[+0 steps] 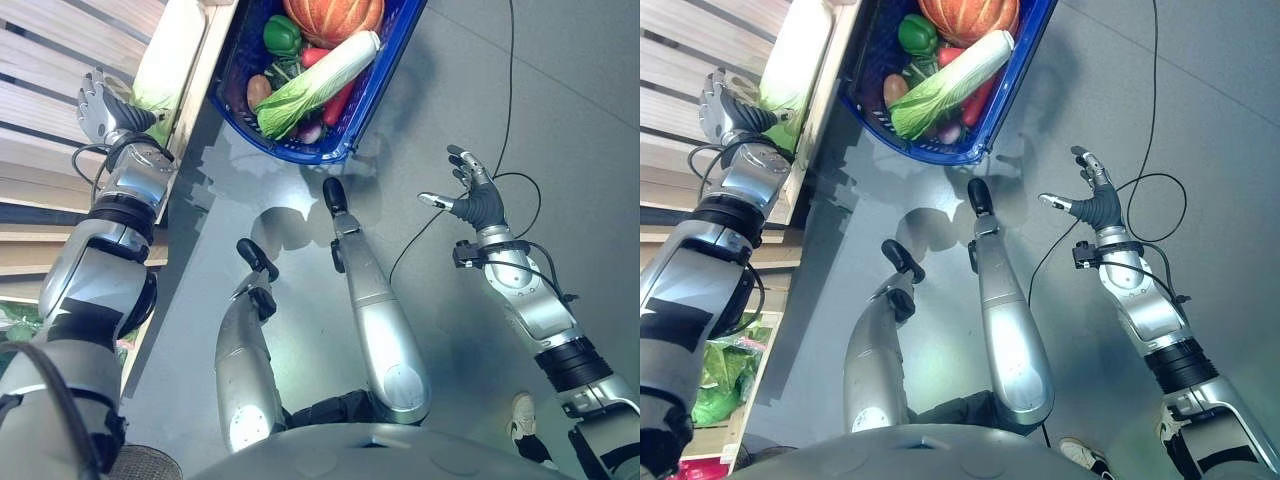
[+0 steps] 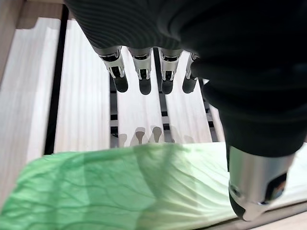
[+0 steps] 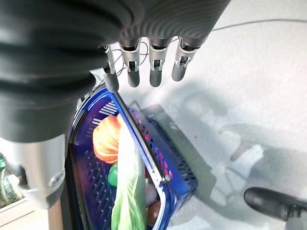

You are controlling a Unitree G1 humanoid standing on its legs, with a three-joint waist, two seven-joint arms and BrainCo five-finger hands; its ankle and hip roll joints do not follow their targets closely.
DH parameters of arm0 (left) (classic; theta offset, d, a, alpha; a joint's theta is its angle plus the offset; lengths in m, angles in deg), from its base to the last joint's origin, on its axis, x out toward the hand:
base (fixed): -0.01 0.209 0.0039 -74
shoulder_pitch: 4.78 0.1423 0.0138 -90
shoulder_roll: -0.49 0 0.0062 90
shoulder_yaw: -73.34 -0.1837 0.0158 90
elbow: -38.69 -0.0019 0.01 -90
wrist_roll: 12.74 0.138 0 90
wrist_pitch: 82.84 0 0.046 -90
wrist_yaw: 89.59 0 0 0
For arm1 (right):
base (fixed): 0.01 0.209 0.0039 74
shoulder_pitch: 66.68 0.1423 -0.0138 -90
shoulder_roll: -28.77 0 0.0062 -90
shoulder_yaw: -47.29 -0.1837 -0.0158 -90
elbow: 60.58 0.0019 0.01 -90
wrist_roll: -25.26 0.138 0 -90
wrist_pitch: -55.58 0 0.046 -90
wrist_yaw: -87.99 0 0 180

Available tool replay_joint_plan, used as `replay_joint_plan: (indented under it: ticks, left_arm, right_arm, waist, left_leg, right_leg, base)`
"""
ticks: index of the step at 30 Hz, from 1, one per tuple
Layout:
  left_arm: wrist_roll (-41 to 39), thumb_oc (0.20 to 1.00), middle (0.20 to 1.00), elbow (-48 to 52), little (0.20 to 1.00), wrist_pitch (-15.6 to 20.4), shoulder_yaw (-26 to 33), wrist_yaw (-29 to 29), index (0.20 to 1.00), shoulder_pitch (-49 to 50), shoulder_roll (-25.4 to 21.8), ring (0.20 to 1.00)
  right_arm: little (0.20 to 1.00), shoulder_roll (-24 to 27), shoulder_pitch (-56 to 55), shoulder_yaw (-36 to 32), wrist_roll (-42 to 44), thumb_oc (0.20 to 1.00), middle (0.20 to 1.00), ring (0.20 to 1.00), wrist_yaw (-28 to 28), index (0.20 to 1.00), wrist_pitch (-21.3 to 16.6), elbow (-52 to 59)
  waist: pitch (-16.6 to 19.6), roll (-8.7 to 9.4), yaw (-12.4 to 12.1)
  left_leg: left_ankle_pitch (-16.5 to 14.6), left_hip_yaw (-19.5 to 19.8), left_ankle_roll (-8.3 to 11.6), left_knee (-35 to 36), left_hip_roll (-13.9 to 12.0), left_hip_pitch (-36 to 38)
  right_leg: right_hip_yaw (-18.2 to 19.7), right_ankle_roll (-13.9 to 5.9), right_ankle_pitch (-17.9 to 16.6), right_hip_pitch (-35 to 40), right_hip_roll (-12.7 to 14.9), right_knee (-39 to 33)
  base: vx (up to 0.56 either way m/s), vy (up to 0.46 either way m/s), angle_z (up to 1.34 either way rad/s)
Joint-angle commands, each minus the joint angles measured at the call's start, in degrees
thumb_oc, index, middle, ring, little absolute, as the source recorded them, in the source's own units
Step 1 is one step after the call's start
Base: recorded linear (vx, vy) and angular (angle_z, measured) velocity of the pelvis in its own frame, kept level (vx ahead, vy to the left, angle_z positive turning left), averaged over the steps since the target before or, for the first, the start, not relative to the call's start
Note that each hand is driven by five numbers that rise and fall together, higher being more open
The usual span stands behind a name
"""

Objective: Pick up fruits and vegetables into the basket

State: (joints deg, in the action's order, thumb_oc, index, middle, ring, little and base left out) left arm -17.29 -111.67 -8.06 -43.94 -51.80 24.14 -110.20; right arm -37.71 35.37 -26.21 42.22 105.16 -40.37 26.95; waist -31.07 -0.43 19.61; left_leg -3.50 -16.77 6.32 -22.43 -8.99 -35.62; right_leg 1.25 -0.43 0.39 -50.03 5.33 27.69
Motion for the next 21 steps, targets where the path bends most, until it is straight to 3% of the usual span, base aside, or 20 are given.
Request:
replay_joint_plan:
  ticks: [1, 21]
  left_arm:
    - [-0.3, 1.0, 1.0, -2.06, 1.0, -0.77, 1.36, 0.91, 1.0, 1.61, -2.19, 1.0]
    - [-5.0, 1.0, 1.0, -3.86, 1.0, -1.21, 3.1, 1.55, 1.0, 2.17, -2.31, 1.0]
  right_arm:
    - [1.0, 0.4, -1.17, -1.14, 1.81, 1.0, 1.0, 1.0, 0.62, 1.0, -0.97, 1.7]
    - [1.0, 0.47, -1.16, -1.24, 2.45, 1.0, 1.0, 1.0, 0.97, 1.0, -0.79, 1.56]
  waist:
    - [1.28, 0.58, 0.83]
    - [1.28, 0.7, 0.86]
  left_leg:
    - [-4.81, -0.75, -0.45, -5.04, -0.62, -3.78]
    - [-4.61, -0.58, -0.24, -5.52, -0.48, -7.62]
  right_leg:
    - [-1.63, -2.9, 6.06, -0.6, -0.25, 3.25]
    - [-1.46, -2.42, 5.08, -4.39, -0.74, 2.88]
  base:
    - [0.0, 0.0, 0.0]
    - [0.0, 0.0, 0.0]
